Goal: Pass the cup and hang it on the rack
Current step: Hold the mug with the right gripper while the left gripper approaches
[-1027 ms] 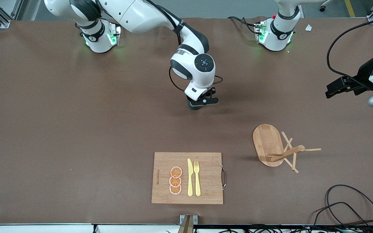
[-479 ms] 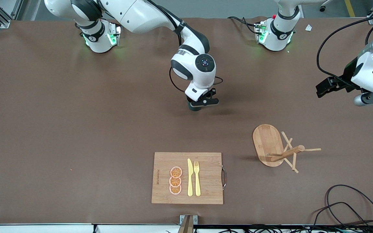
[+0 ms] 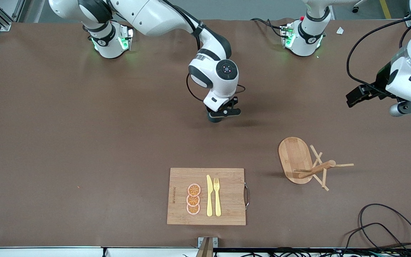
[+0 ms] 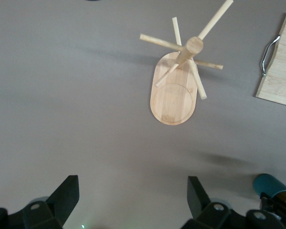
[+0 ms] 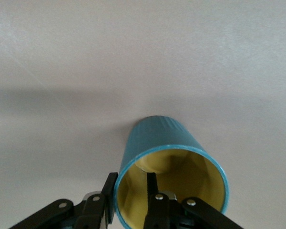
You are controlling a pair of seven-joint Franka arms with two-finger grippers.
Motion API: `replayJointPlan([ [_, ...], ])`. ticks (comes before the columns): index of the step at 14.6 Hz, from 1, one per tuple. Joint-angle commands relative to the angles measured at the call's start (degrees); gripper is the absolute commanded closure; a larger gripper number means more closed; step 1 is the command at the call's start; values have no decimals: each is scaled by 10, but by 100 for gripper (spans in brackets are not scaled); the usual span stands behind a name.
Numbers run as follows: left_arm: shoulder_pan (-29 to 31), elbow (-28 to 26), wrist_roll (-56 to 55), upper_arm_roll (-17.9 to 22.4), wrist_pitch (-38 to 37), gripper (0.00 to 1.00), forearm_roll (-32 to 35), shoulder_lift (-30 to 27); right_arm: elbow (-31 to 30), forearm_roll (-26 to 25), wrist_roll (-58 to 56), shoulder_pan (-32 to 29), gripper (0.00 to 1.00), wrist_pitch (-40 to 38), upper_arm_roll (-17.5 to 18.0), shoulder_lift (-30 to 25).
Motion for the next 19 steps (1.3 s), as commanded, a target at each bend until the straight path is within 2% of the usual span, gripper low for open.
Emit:
replayJointPlan([
  [1, -2, 1, -51, -27, -15, 0, 13, -8, 29, -7, 8, -1, 67, -45, -2, 1],
  [4, -2, 1, -94, -52, -15, 0, 20, -8, 47, -7, 6, -3, 66, -78, -2, 1],
  [5, -2, 1, -104, -60, -20, 0, 21, -8, 50, -6, 6, -5, 64, -81, -1, 1],
  [6, -2, 1, -112, -65, -22, 0, 24, -8, 50, -5, 6, -6, 57, -82, -1, 1],
  [7, -2, 1, -118, -69, -22, 0, 26, -8, 50, -5, 6, -7, 40, -82, 0, 0],
  [8, -2, 1, -124, -75, -22, 0, 26, -8, 50, -5, 5, -7, 0, -83, 0, -2],
  [12, -3, 1, -137, -85, -22, 0, 27, -8, 55, 6, -8, -29, 0, -114, 8, -17],
  [15, -3, 0, -163, -103, -22, 0, 27, -7, 50, 71, -8, -59, 0, -129, 5, -76],
  [19, -4, -1, -217, -135, -22, 0, 28, -3, 48, 72, -7, -122, 0, -288, 2, -182],
])
